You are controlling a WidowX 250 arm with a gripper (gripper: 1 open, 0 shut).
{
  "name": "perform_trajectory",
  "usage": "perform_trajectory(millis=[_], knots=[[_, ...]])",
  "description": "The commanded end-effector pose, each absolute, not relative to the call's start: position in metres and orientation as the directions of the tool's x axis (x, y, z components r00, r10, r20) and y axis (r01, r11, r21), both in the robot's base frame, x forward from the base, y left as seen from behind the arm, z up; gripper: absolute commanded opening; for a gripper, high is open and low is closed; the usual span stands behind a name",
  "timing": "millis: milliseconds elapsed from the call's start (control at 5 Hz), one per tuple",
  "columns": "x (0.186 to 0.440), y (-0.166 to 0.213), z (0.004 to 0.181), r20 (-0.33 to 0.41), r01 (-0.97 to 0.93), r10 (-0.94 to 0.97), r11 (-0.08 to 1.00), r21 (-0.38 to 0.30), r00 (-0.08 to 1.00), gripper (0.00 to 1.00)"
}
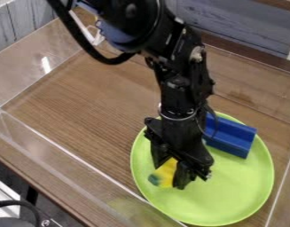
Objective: Remove the banana from inside the green plate and put it on the table
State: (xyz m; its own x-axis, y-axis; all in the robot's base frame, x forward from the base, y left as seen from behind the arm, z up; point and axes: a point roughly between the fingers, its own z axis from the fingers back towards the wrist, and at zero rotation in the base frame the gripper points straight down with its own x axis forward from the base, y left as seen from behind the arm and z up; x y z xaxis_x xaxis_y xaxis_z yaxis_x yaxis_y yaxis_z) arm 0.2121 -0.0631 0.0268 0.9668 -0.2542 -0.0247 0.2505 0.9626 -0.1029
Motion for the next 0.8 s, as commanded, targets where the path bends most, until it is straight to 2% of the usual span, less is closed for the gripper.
perform_trajectory(millis=[0, 600], knots=[[0.212, -0.066, 0.030, -0.017, 0.255, -0.258, 0.961, -0.107, 0.966, 0.00], [0.208, -0.059, 0.056, -0.014, 0.222, -0.224, 0.970, -0.101, 0.974, 0.00]])
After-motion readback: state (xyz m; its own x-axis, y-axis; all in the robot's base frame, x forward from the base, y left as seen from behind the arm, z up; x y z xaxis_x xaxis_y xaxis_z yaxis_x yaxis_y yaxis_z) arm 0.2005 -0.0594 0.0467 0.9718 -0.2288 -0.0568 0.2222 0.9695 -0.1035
